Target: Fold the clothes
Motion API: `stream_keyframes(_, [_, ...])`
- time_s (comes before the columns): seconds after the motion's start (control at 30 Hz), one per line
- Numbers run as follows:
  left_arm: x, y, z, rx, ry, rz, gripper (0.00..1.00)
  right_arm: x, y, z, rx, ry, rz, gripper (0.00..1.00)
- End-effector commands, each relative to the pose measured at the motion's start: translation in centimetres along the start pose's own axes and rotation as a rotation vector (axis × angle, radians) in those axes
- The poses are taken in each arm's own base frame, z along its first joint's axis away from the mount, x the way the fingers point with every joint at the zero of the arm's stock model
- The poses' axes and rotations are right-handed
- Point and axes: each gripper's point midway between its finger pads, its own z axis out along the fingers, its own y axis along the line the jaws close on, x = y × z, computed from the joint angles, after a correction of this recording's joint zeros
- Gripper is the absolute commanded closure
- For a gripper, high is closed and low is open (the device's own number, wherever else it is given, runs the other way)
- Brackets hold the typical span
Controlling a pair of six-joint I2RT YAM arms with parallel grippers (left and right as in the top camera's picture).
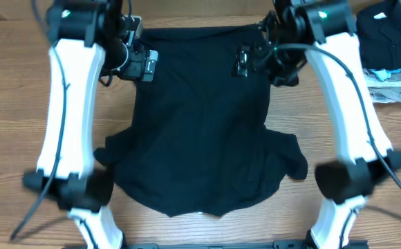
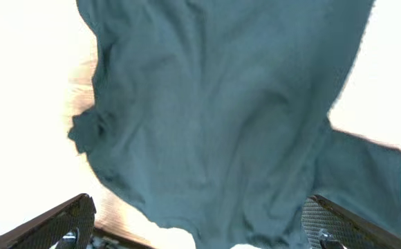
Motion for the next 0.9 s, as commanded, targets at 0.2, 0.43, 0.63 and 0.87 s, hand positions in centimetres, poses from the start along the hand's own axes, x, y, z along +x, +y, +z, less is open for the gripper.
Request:
stream_keyframes(0.2, [7.7,2.0,-6.3,-0.164,-0.100,-0.098,0.00,10.4,-5.4,1.9,0.332,0.088,0.156,0.00])
stream_keyframes(0.43, [7.1,2.4,-1.1,-0.166,-0.102,-0.098,0.00,13.4,-11.0,11.5,0.387,0.156,0.266,0.00])
stream_keyframes(0.63, [6.8,3.4,3.8,-0.201,-0.075,-0.098,0.00,13.3,-15.3,14.9,0.366,0.112,0.367,0.01])
stream_keyframes(0.87, [6.2,3.7,7.2,-0.206,-0.081,-0.095,0.00,12.8,-18.8,16.5,0.298,0.068,0.472,0.01])
